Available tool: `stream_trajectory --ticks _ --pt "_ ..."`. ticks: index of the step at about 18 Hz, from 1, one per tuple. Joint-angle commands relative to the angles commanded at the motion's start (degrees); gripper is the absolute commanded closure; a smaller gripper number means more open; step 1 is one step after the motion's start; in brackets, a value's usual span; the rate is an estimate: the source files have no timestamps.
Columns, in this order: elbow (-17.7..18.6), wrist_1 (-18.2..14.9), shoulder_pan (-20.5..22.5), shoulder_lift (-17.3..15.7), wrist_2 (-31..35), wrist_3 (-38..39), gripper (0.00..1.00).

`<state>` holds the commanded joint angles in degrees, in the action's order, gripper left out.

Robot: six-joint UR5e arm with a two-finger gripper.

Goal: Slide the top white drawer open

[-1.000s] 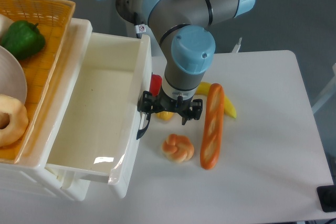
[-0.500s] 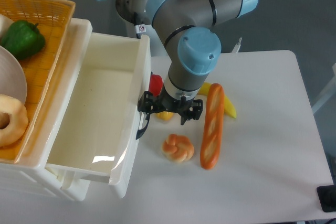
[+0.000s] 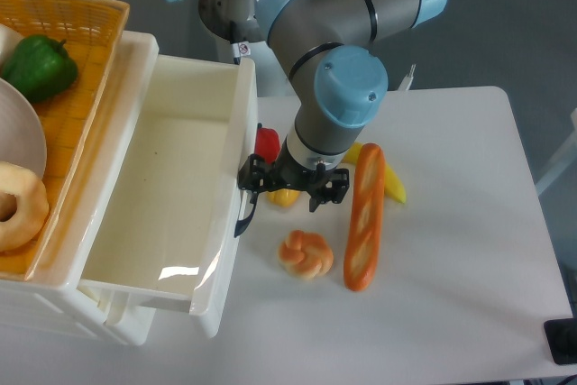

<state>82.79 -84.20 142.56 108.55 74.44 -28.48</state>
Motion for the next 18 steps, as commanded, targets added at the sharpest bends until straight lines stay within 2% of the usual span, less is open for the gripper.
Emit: stream_trajectory --ticks 18 --pt "0.1 -2.0 0.8 0.0 -2.7 -1.4 0.0"
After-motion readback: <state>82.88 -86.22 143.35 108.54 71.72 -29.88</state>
